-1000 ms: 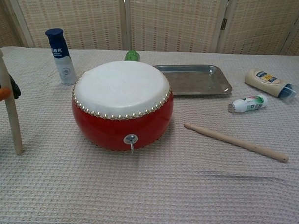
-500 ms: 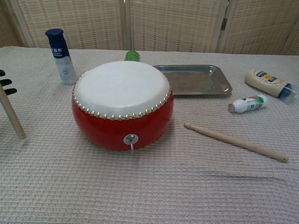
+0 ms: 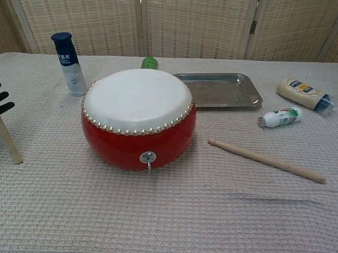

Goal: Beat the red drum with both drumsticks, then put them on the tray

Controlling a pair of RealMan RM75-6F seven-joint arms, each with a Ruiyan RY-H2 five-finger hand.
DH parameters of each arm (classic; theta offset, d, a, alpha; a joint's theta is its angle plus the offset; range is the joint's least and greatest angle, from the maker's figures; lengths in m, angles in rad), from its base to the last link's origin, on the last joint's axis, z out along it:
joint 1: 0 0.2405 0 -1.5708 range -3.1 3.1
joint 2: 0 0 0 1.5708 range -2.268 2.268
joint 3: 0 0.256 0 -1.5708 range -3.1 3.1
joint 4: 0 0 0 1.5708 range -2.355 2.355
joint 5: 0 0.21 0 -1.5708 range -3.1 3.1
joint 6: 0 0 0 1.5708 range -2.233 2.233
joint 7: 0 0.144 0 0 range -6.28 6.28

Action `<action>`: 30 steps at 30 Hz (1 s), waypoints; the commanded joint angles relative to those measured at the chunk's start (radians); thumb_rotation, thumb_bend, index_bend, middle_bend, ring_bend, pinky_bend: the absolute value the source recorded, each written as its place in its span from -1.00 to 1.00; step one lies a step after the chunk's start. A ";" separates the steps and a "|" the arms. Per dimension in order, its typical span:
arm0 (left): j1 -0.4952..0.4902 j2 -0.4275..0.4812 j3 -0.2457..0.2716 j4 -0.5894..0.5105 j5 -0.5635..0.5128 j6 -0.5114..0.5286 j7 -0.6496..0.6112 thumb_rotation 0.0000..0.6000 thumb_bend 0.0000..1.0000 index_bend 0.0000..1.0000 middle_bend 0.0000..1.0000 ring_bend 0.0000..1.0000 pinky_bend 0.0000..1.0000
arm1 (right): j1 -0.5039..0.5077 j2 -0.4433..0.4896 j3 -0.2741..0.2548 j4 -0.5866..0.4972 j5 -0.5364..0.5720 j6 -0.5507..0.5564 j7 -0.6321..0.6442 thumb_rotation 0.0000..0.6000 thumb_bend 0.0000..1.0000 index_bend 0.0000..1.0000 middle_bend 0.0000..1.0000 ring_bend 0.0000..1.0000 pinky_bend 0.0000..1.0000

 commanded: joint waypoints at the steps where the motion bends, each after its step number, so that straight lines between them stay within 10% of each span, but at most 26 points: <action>1: 0.002 -0.005 0.003 0.006 0.000 -0.001 -0.005 1.00 -0.04 -0.44 -0.08 -0.15 -0.23 | 0.000 0.001 0.002 -0.002 -0.003 0.005 0.000 1.00 -0.77 -0.73 -0.66 -0.83 -0.63; 9: 0.011 -0.018 -0.003 -0.021 -0.024 0.016 0.142 0.96 -0.26 -0.15 0.18 0.12 0.01 | 0.000 0.021 0.018 -0.027 -0.013 0.035 -0.037 1.00 -0.77 -0.73 -0.66 -0.83 -0.63; 20: 0.023 -0.058 -0.052 -0.077 -0.155 -0.005 0.481 0.33 -0.32 0.22 0.49 0.41 0.32 | 0.000 0.025 0.008 -0.033 -0.041 0.041 -0.025 1.00 -0.77 -0.73 -0.66 -0.83 -0.63; 30: 0.034 -0.085 -0.049 -0.069 -0.133 0.009 0.580 0.90 -0.33 0.35 0.57 0.51 0.50 | -0.003 0.019 0.004 -0.024 -0.057 0.055 -0.008 1.00 -0.77 -0.70 -0.66 -0.83 -0.63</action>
